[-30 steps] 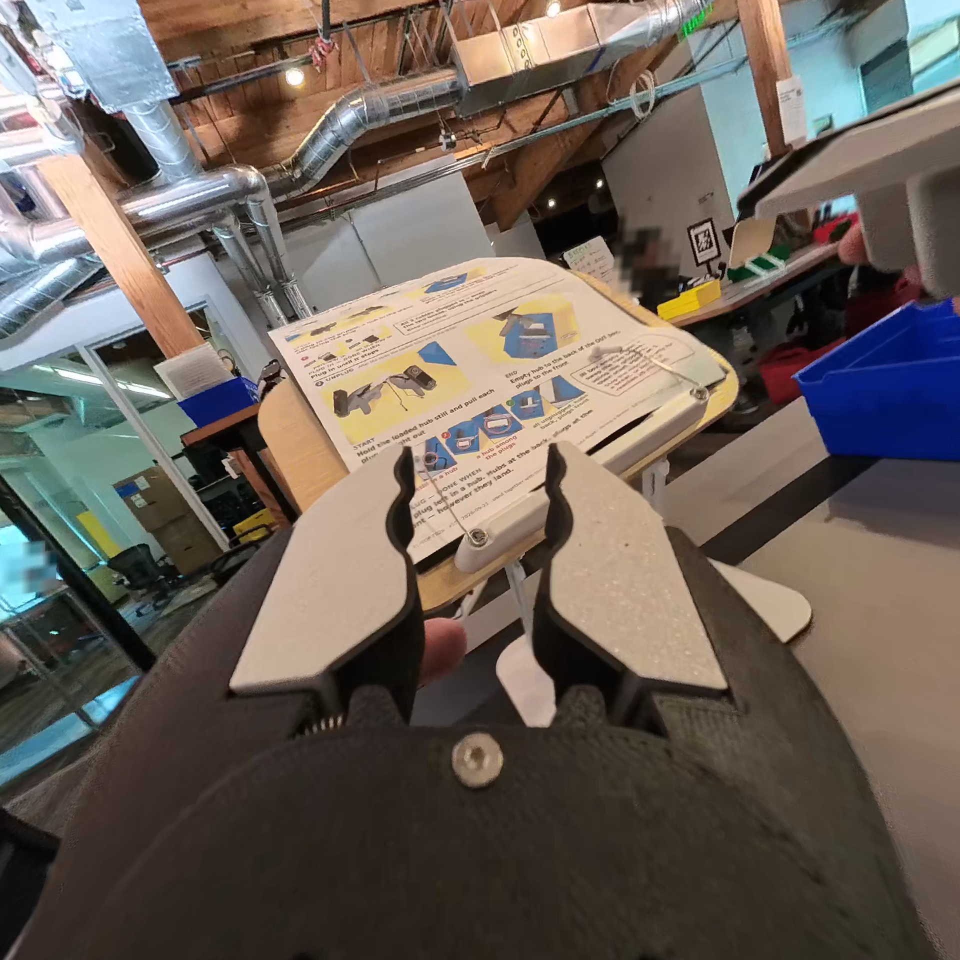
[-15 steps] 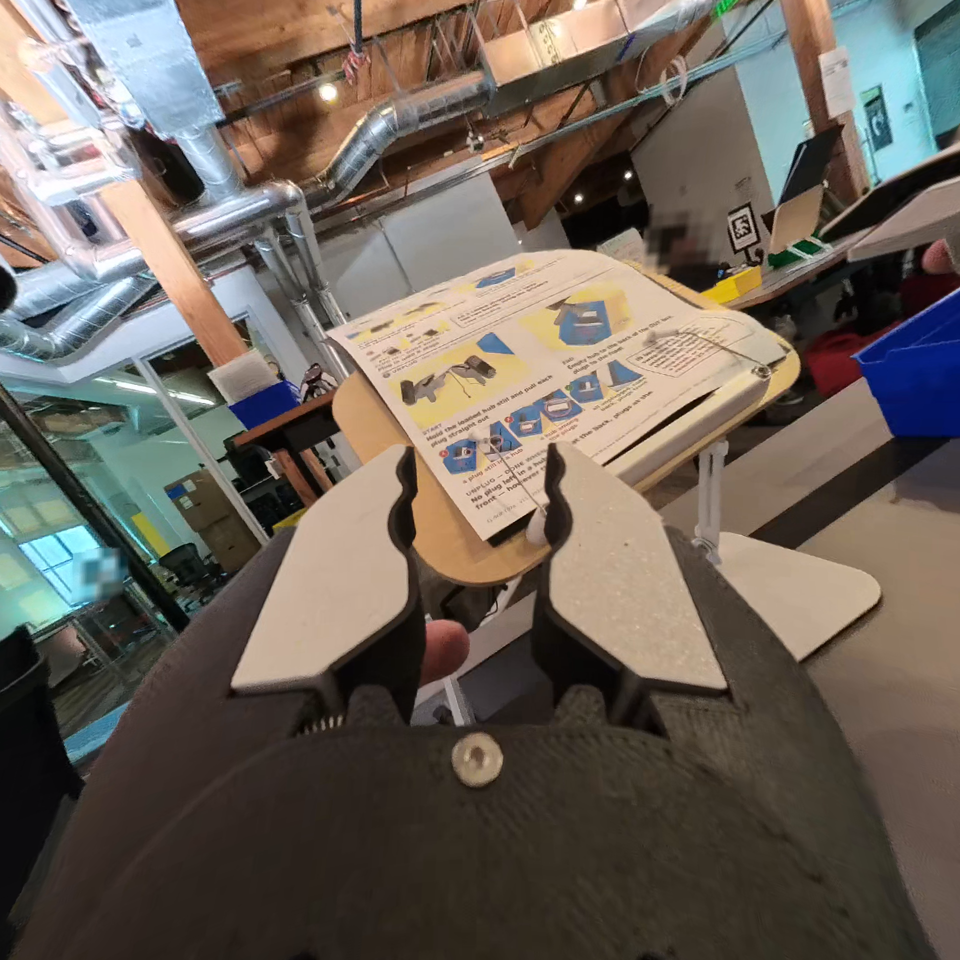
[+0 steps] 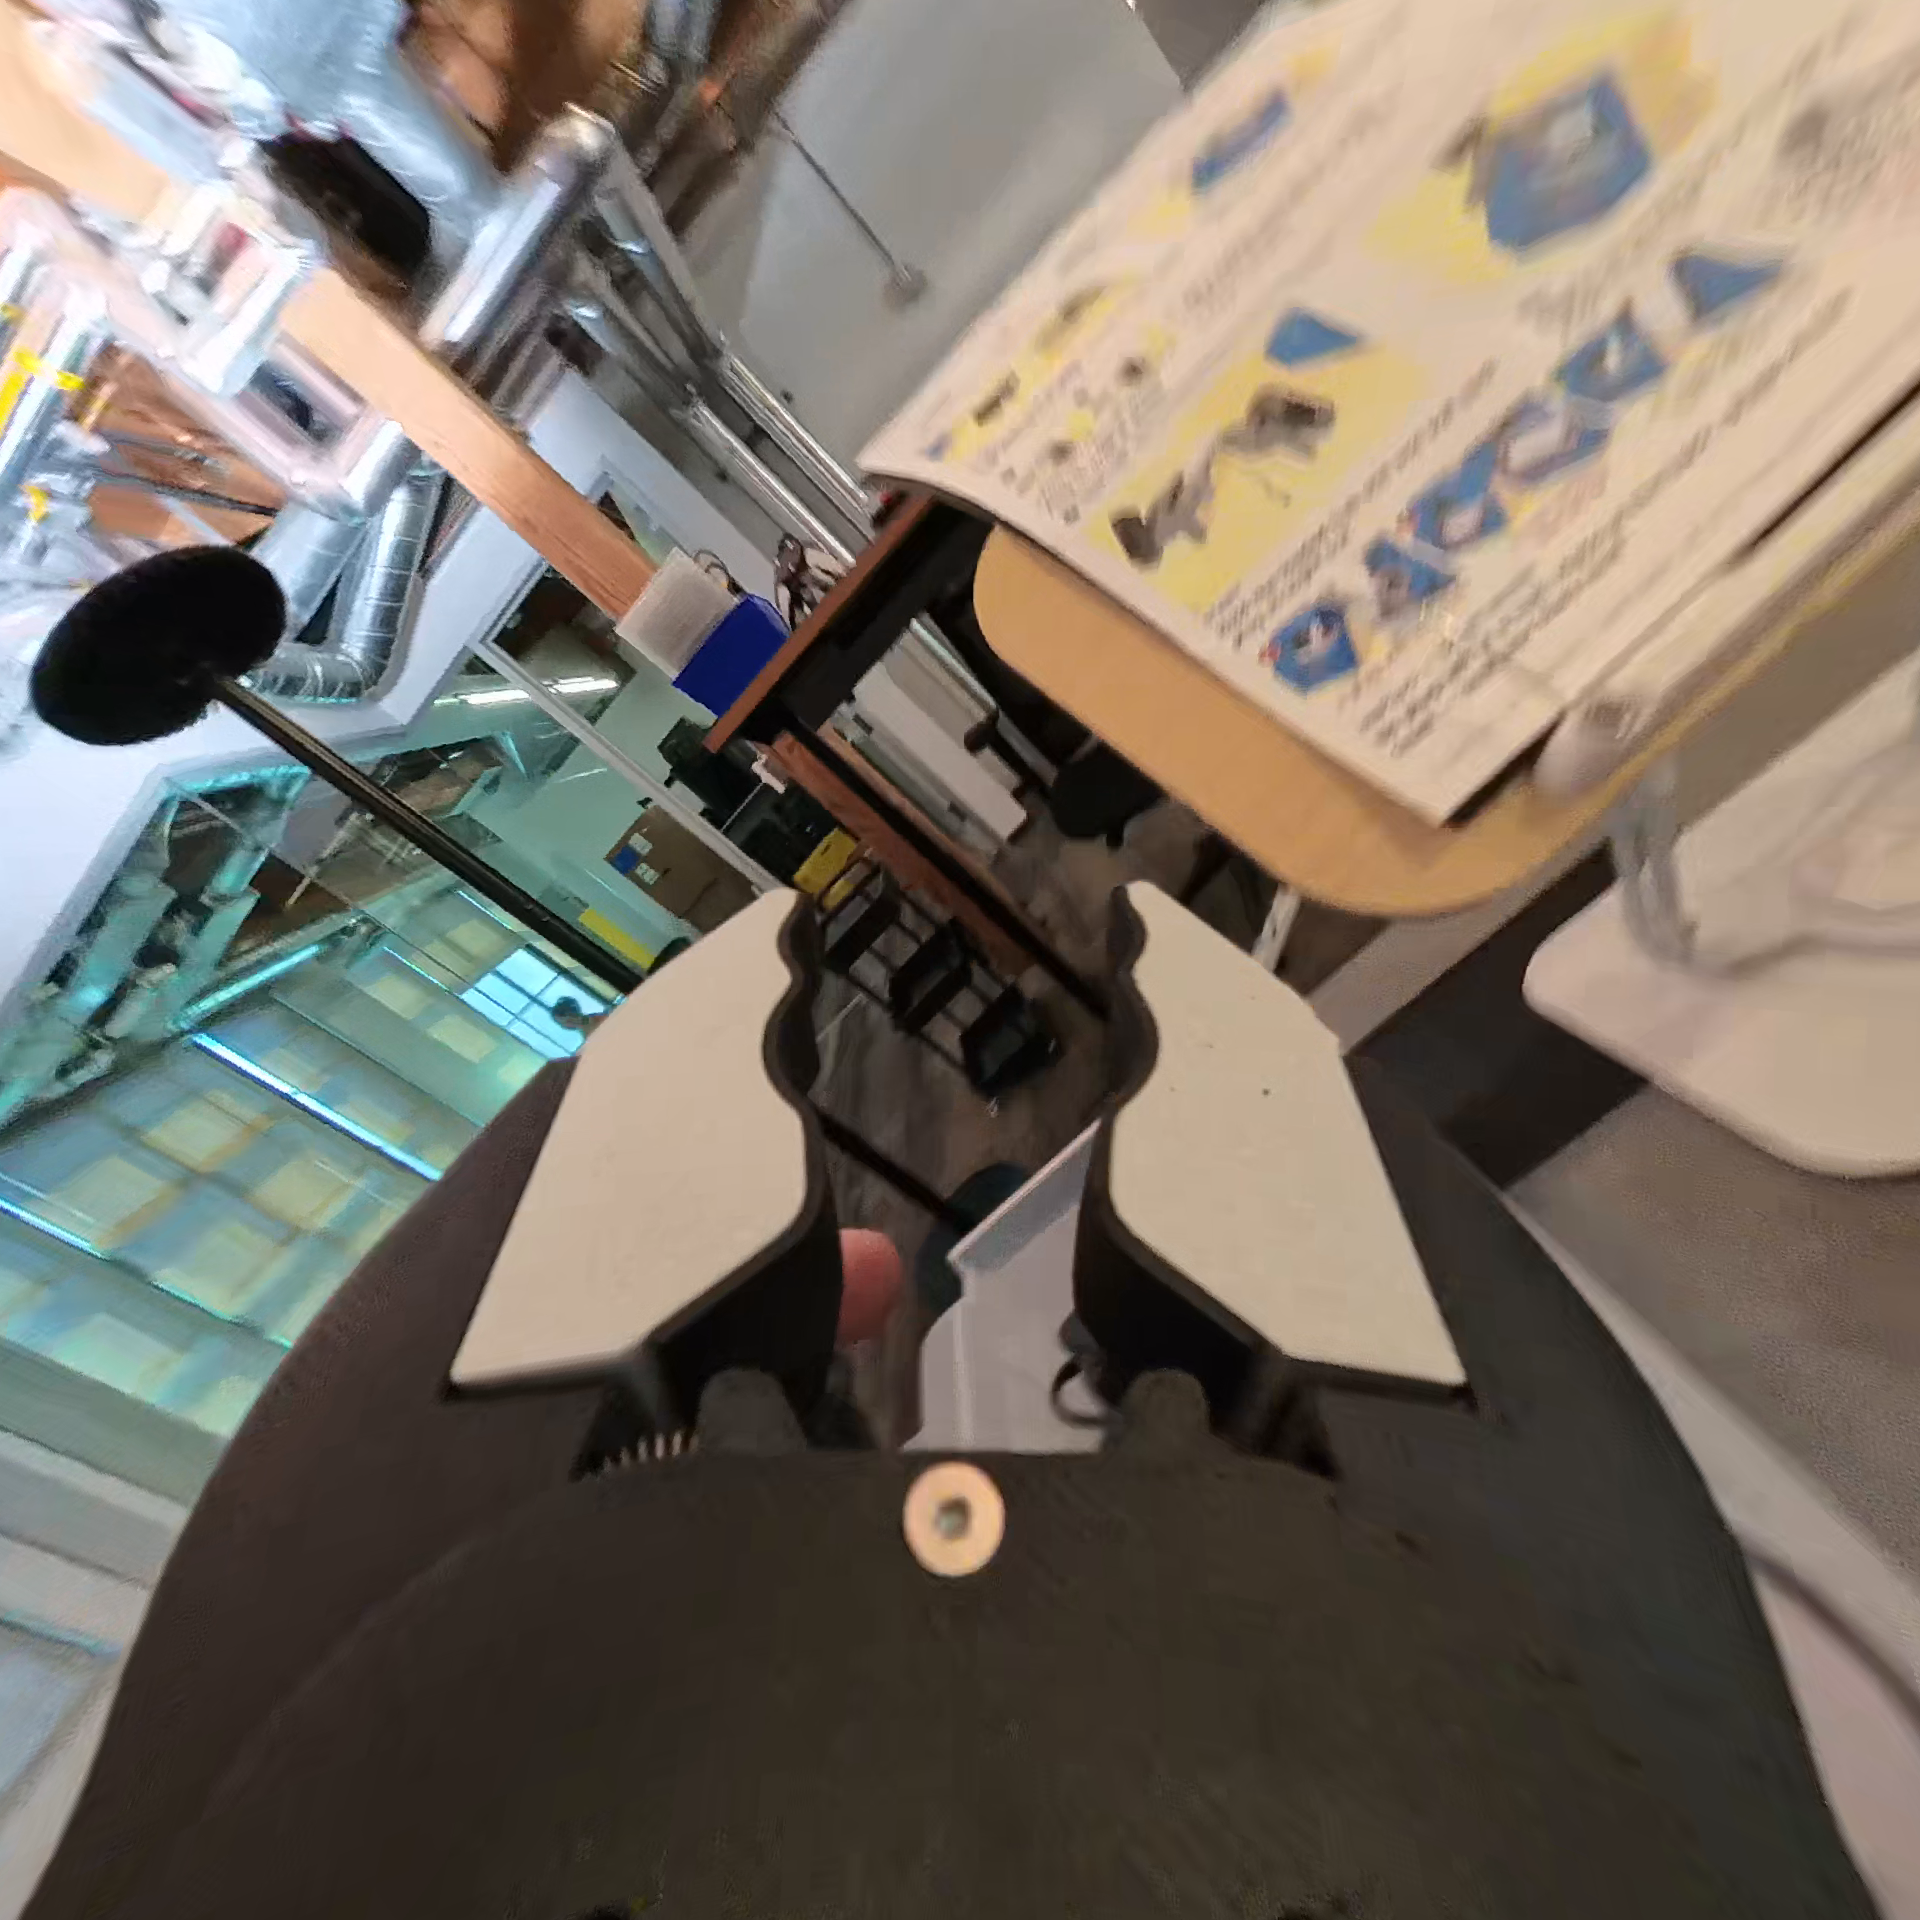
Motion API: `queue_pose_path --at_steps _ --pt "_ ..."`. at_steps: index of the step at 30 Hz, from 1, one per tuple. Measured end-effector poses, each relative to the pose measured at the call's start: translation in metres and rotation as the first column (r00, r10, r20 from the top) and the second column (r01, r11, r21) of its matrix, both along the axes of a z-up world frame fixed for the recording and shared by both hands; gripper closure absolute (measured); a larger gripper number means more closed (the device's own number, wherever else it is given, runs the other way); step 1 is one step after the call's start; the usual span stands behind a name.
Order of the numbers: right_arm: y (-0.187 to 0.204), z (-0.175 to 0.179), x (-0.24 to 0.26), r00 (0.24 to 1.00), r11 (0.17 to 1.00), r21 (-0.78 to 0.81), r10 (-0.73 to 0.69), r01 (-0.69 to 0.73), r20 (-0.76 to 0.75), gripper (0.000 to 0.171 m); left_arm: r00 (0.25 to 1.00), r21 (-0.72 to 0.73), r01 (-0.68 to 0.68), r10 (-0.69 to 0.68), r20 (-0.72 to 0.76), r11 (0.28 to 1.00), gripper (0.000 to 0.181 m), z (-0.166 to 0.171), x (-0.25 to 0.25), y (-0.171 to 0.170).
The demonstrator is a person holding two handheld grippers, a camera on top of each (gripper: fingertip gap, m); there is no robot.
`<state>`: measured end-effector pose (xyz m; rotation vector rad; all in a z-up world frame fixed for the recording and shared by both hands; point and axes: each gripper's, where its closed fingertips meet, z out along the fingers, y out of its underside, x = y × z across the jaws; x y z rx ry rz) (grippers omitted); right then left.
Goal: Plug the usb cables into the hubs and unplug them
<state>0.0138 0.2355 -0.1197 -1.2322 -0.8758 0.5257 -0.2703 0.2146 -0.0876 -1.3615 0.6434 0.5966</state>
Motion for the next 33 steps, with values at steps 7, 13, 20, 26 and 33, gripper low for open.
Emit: queue_pose_path --at_steps 7,13,20,26,33 --pt "0.006 0.000 0.011 1.000 1.000 -0.010 -0.014 0.013 -0.019 0.138 0.855 -0.416 -0.097 -0.139 -0.501 0.904 0.132 -0.077 -0.072 0.049" --pt "0.012 -0.009 0.014 1.000 0.999 -0.030 -0.021 0.021 -0.009 0.138 0.690 -0.645 -0.156 -0.385 -0.613 0.748 0.130 -0.154 -0.107 0.072" --pt "0.017 -0.021 0.013 1.000 0.998 -0.058 -0.018 0.018 -0.001 0.139 0.612 -0.762 -0.188 -0.533 -0.584 0.620 0.137 -0.205 -0.110 0.093" --pt "0.021 -0.027 0.015 1.000 0.997 -0.072 -0.028 0.028 0.004 0.140 0.575 -0.781 -0.191 -0.577 -0.579 0.594 0.152 -0.222 -0.106 0.105" --pt "0.022 -0.030 0.013 1.000 0.997 -0.076 -0.024 0.025 0.009 0.140 0.584 -0.744 -0.148 -0.549 -0.597 0.652 0.136 -0.220 -0.100 0.110"
